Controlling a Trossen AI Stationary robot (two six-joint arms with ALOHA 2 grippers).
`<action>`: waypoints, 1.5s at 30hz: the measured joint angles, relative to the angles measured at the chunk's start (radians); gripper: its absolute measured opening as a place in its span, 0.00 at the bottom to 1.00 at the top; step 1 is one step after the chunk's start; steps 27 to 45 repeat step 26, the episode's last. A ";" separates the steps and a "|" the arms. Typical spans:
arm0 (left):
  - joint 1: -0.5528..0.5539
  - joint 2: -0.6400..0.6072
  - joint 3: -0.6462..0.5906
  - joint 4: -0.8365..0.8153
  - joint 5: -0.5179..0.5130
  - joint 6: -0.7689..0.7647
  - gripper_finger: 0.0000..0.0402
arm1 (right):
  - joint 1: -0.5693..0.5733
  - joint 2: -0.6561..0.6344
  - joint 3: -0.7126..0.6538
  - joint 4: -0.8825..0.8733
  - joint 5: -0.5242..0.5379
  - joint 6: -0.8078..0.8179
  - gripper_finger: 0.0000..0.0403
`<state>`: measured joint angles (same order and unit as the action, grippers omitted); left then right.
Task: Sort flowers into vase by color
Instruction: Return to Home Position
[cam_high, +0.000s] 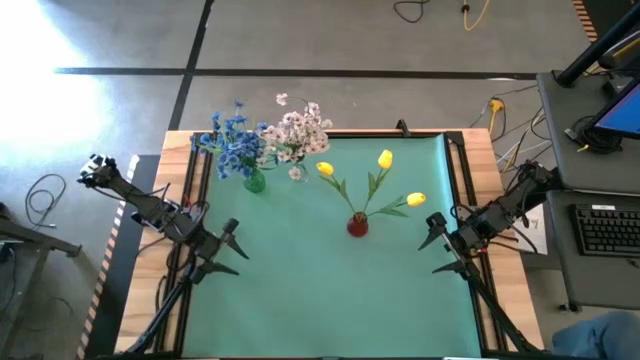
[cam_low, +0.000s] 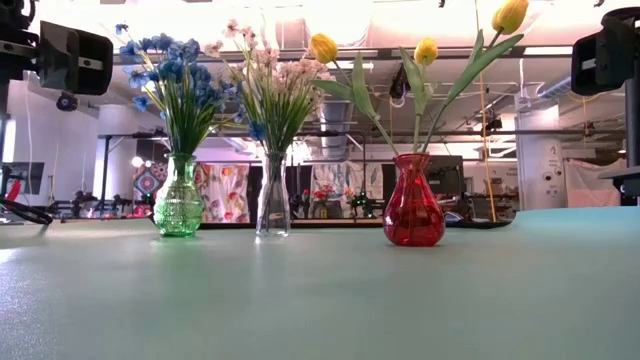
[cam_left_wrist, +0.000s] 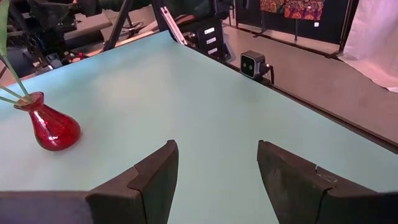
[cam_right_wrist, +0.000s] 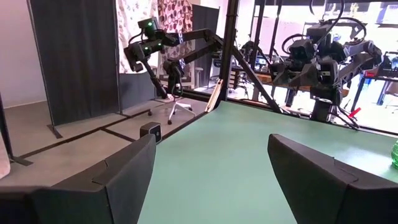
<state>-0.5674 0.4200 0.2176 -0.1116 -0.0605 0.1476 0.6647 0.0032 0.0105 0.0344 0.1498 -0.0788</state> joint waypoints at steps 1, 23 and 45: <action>0.000 0.002 0.000 0.000 0.000 0.000 0.51 | 0.000 0.000 0.000 0.000 0.000 0.000 0.75; 0.000 0.051 0.000 0.000 0.000 0.000 0.51 | 0.000 0.000 0.000 0.000 0.000 0.000 0.75; 0.000 0.059 0.000 0.000 0.000 0.000 0.51 | 0.000 0.000 0.000 0.000 0.001 0.000 0.76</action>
